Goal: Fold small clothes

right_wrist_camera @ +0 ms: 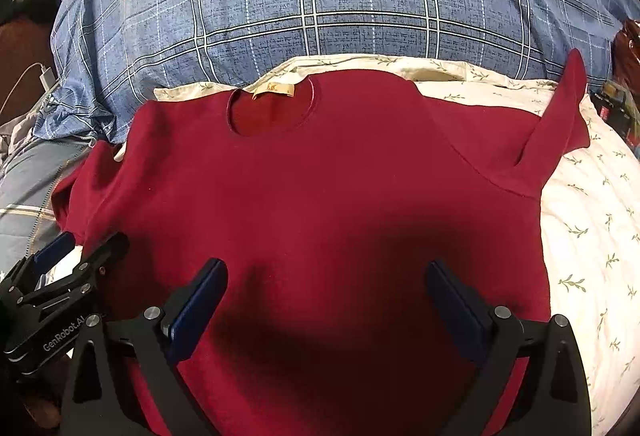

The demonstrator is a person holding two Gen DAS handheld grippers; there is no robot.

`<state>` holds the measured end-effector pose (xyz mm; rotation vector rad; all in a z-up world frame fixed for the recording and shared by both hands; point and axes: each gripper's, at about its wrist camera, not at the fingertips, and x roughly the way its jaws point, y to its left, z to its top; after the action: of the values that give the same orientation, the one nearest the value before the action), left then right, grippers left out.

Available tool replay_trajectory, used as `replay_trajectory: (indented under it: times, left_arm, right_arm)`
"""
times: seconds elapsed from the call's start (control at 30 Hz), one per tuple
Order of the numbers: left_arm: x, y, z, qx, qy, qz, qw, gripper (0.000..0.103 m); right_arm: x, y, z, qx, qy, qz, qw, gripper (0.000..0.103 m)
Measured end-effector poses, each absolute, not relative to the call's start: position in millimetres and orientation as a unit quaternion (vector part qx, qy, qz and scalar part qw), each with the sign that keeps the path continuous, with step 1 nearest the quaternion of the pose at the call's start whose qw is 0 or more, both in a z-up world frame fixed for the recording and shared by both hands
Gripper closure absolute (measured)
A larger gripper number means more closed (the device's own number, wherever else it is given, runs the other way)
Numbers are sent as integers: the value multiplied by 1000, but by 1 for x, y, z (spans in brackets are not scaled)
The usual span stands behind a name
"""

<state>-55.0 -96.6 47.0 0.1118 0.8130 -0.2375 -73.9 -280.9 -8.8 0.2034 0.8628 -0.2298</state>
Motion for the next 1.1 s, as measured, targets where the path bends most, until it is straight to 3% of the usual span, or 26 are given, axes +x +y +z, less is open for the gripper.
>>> replay_trajectory:
  times: [1.1]
  left_arm:
    - [-53, -102, 42, 60, 402, -118, 906, 11]
  right_arm:
    - [-70, -273, -13, 84, 422, -103, 897, 3]
